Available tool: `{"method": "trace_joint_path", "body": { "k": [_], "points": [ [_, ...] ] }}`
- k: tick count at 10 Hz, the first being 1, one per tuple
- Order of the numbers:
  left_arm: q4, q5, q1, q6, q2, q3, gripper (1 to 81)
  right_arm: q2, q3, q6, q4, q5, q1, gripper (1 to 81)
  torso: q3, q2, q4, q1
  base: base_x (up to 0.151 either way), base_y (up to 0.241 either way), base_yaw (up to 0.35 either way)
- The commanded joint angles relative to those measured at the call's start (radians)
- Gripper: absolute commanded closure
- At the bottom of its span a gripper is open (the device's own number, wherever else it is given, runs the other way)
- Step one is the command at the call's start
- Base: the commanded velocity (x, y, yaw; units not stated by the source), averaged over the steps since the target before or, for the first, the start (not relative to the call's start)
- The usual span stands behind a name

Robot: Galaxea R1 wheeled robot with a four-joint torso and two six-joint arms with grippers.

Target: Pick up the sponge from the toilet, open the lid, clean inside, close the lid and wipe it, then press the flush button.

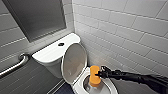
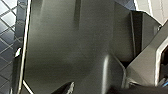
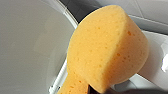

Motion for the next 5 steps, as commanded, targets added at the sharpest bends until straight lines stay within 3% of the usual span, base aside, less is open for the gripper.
{"method": "trace_joint_path", "body": {
  "k": [1,5],
  "points": [
    [0.002,0.073,0.021,-0.002,-0.016,0.026,1.0,0.06,-0.076,0.016,0.021,0.006,0.181,81.1,0.001,0.0,0.0,0.0,0.0,0.0,0.0],
    [-0.003,0.073,0.038,-0.002,-0.008,0.027,1.0,0.158,-0.187,0.018,0.021,0.009,0.172,81.1,0.0,0.001,0.0,0.0,0.0,0.0,0.0]
  ]
}}
